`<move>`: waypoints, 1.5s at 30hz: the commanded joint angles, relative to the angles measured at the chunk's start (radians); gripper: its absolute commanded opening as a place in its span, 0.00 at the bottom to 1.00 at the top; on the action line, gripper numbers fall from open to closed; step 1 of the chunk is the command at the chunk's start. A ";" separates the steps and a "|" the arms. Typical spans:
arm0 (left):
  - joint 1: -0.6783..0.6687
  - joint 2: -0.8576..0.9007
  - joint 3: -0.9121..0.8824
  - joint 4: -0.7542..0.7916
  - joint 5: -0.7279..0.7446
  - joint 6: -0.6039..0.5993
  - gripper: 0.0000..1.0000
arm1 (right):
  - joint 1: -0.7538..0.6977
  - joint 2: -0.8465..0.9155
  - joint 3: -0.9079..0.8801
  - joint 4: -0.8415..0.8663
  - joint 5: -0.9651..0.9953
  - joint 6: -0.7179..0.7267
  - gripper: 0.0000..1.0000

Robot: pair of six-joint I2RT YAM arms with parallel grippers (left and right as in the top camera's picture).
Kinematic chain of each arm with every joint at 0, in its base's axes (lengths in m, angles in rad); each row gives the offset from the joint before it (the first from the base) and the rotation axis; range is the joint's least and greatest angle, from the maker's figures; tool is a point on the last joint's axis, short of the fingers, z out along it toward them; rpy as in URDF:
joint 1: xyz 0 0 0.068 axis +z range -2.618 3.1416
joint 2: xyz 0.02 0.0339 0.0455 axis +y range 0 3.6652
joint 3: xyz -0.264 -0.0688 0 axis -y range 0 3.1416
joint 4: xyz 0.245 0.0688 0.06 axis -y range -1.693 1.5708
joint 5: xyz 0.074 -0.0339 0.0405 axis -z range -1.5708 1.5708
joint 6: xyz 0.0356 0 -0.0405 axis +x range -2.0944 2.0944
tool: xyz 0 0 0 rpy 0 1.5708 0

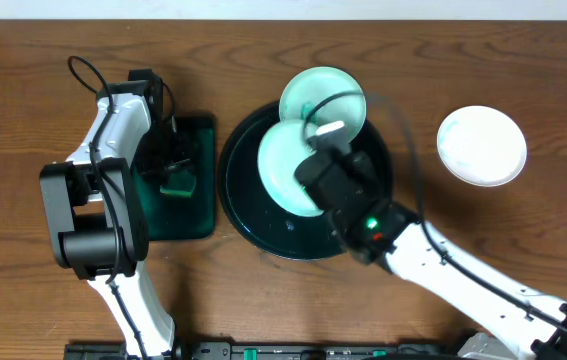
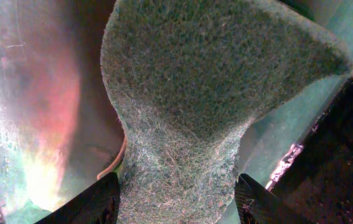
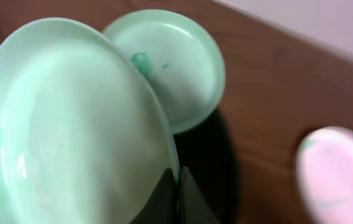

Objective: Clean dirty plates on tray and stack at the side
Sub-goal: 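Carry the plate right and lower it onto the cleaned plate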

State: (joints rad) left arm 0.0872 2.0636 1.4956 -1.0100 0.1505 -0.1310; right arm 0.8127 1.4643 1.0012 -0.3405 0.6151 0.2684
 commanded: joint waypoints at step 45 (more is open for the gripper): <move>0.000 -0.010 -0.006 -0.007 -0.005 -0.006 0.60 | -1.249 0.229 0.031 -0.107 -0.662 0.303 0.33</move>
State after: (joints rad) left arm 0.0872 2.0636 1.4956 -1.0103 0.1505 -0.1310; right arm -0.4316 1.6886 1.0183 -0.4633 0.0177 0.5663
